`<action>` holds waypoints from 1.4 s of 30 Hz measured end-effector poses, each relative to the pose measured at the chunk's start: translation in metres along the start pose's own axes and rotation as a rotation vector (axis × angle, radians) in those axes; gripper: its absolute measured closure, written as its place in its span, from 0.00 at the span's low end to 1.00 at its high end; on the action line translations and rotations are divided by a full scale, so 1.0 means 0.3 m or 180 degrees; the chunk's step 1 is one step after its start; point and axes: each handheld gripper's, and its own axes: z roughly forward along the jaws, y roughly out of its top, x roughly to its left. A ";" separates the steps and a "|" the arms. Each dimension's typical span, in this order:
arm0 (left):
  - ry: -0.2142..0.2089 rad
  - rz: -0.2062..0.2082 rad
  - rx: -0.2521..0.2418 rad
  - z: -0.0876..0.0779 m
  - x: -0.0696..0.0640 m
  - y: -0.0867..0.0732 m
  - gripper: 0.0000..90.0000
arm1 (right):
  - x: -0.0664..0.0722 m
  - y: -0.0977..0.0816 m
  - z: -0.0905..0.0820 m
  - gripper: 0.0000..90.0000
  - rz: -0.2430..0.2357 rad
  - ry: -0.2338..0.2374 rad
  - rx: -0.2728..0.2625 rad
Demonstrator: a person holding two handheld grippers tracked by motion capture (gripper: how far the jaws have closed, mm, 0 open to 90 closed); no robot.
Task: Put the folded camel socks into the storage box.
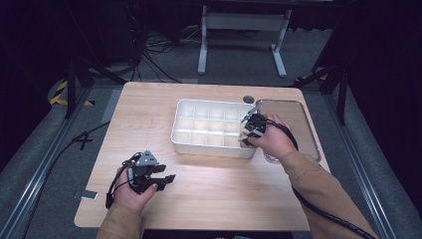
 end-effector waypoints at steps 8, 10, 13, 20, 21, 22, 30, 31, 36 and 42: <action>-0.0012 0.0038 0.0018 0.002 -0.002 0.000 0.53 | -0.007 -0.003 0.050 0.85 0.0082 0.0096 0.0285; -0.0014 0.0029 0.0038 0.002 -0.004 0.000 0.53 | -0.007 0.002 0.061 0.86 0.0088 0.0082 0.0342; -0.0009 0.0039 0.0043 0.003 -0.004 0.000 0.53 | -0.008 0.007 0.075 0.86 0.0102 0.0053 0.0400; 0.0005 0.0019 0.0025 -0.002 -0.003 -0.001 0.53 | -0.014 0.000 0.087 0.85 0.0159 0.0075 0.0373; 0.0005 0.0008 0.0015 -0.002 -0.003 -0.002 0.53 | -0.015 -0.002 0.083 0.84 0.0153 0.0072 0.0357; 0.0004 0.0008 0.0015 -0.001 -0.002 -0.001 0.53 | -0.014 -0.005 0.081 0.84 0.0164 0.0082 0.0313; -0.0006 0.0005 0.0008 0.003 0.000 0.002 0.53 | -0.002 -0.012 0.044 0.69 0.0282 0.0019 0.0165; -0.0012 -0.0004 -0.0003 0.005 0.000 0.003 0.53 | -0.004 -0.014 0.034 0.68 0.0312 0.0040 0.0118; -0.0019 0.0021 0.0016 0.009 0.004 0.007 0.53 | -0.010 -0.023 -0.030 0.65 0.0344 0.0016 -0.0083; -0.0019 0.0015 -0.0012 0.007 0.005 0.012 0.53 | -0.003 -0.048 -0.102 0.64 0.0412 0.0070 -0.0422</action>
